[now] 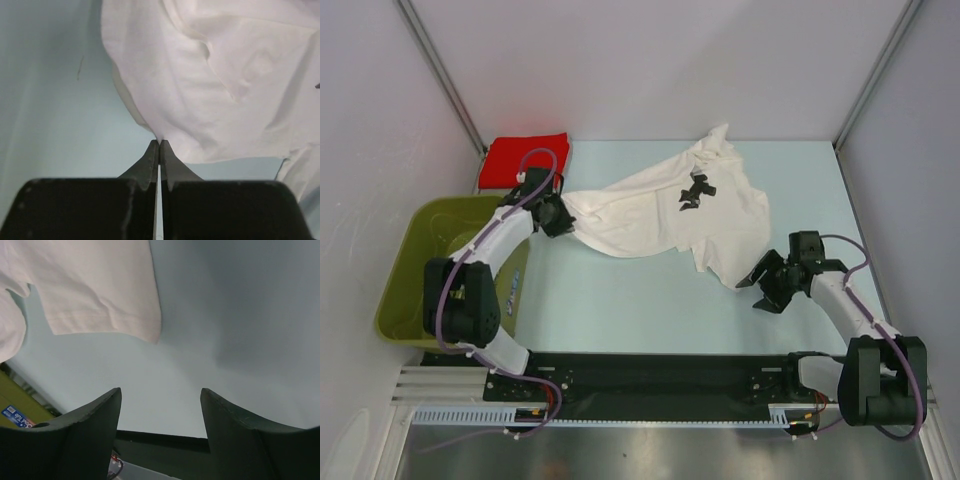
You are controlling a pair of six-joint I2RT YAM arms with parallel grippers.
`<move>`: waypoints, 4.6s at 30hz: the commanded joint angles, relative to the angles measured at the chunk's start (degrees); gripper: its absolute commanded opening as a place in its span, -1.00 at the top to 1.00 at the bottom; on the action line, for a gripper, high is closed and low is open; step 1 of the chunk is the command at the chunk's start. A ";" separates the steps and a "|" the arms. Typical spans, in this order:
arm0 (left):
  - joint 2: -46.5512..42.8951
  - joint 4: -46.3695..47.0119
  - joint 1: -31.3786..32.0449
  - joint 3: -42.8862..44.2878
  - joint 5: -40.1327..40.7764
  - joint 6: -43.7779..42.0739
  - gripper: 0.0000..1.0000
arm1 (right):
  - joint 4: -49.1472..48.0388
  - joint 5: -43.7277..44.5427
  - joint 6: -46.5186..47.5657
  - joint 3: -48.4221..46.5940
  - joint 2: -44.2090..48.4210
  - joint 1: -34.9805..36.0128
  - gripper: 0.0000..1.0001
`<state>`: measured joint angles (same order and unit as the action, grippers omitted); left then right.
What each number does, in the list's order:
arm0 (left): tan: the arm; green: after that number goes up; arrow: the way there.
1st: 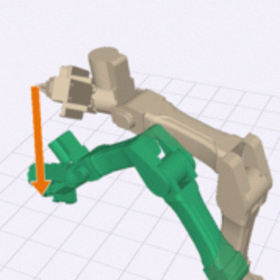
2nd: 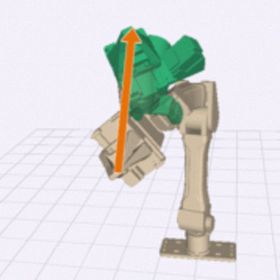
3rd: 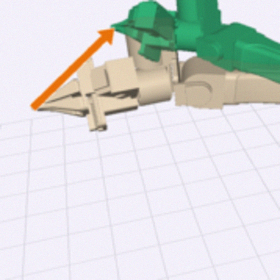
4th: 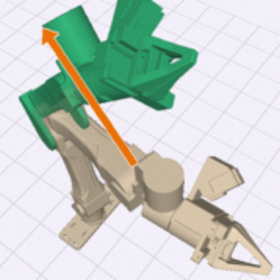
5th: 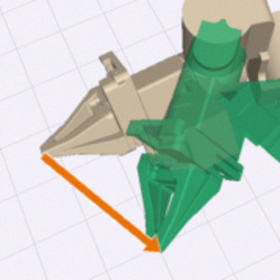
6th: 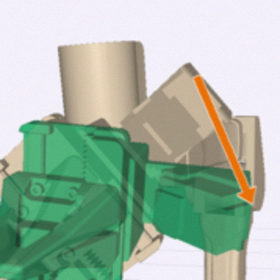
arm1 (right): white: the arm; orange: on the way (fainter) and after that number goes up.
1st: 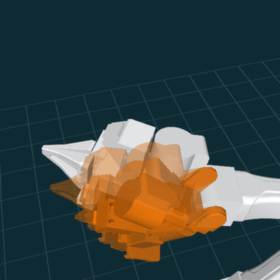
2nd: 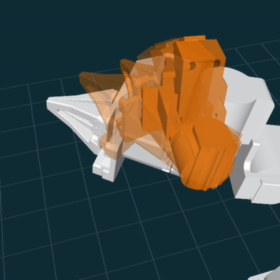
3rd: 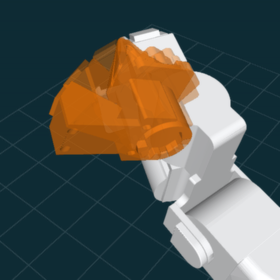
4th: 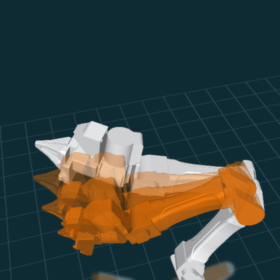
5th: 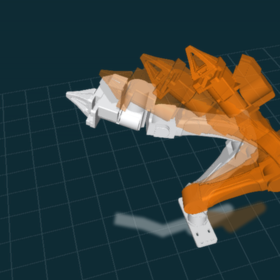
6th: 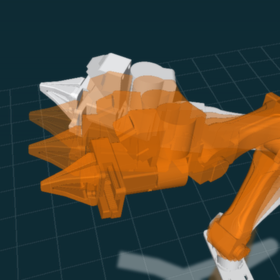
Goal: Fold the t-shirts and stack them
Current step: Flatten the tshirt out
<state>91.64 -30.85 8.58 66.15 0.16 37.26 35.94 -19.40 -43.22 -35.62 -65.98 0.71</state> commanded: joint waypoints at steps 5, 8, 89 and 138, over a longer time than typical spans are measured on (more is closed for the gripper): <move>-7.77 -2.81 2.58 1.17 -2.10 -3.50 0.99 | -1.58 1.38 1.47 -0.86 -2.22 -1.93 -0.30; -9.89 -3.25 2.67 1.00 -2.01 -4.38 0.99 | -3.07 1.99 1.74 -0.60 -3.54 -2.64 -0.09; -9.11 12.13 1.18 62.16 -10.46 1.40 0.99 | -38.40 7.63 -11.36 -98.03 -18.39 -31.03 1.00; -15.87 16.52 -7.00 65.00 -14.49 14.52 0.99 | -51.06 2.18 -33.60 -103.70 -18.13 -43.87 1.00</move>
<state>74.19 -14.74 2.42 134.32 -16.12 53.58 -14.70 -18.79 -74.78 -140.94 -81.19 -43.03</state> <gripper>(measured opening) 0.008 0.012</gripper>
